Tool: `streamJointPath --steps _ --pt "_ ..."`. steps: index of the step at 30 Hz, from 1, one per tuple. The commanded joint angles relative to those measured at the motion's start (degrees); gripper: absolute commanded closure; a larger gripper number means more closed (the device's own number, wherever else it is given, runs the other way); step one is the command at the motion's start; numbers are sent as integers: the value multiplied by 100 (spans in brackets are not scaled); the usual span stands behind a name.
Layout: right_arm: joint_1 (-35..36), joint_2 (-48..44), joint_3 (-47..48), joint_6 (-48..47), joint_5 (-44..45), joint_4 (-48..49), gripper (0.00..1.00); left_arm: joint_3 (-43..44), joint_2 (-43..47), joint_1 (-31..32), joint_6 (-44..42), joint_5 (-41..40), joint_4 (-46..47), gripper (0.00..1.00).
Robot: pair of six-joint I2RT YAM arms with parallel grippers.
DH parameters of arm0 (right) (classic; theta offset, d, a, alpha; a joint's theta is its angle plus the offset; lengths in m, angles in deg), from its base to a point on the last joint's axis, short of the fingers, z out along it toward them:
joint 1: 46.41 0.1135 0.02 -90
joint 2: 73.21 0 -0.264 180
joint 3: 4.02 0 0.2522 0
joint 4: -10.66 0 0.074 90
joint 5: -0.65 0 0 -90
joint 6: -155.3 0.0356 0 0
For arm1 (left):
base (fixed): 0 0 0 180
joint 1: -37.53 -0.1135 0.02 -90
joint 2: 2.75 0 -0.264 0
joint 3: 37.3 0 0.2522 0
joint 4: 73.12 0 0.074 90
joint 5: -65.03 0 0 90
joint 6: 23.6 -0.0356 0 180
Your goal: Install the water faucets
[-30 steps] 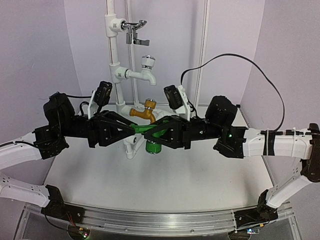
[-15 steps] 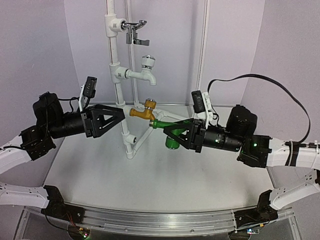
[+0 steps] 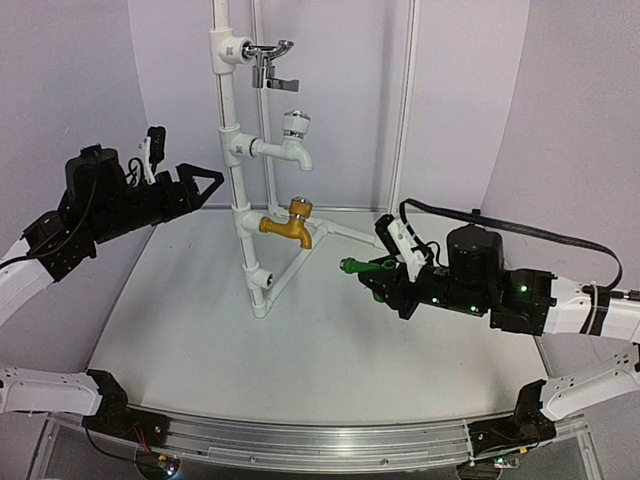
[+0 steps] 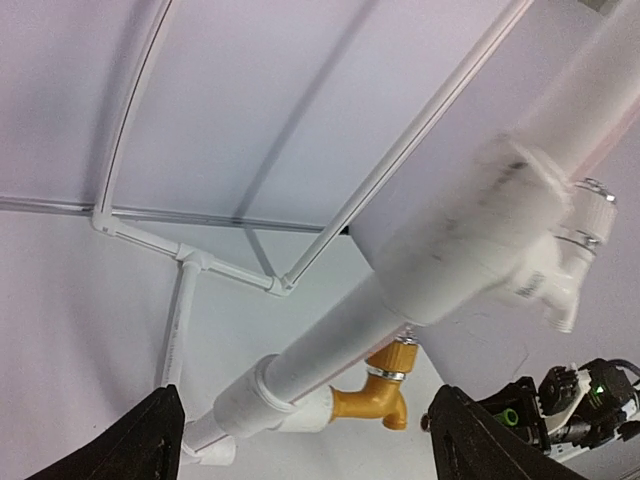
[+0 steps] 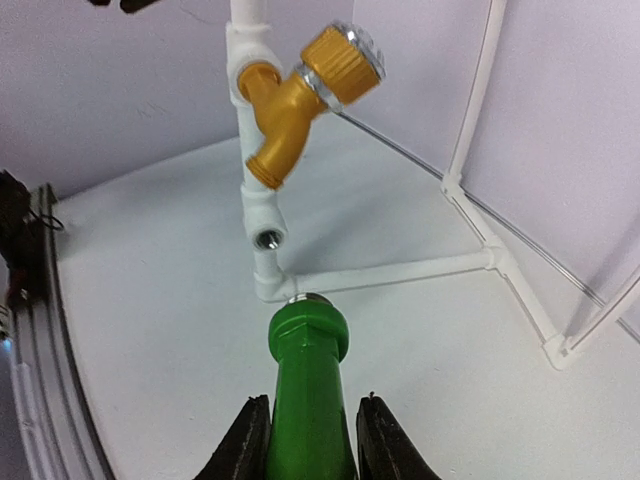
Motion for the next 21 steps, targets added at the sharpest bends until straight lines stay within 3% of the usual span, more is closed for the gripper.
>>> streamJointPath --steps 1,12,17,21 --pt "-4 413 343 -1033 627 -157 100 339 -345 -191 -130 584 -62 12" --pt "155 1720 930 -2673 210 -285 100 554 -1114 -225 -865 1417 325 13" --pt "676 2049 231 -4405 1400 1809 100 721 -1331 -227 -1162 1368 327 14" --pt "865 2453 405 -4894 2072 2330 100 829 -1466 -232 -1270 1204 328 17"
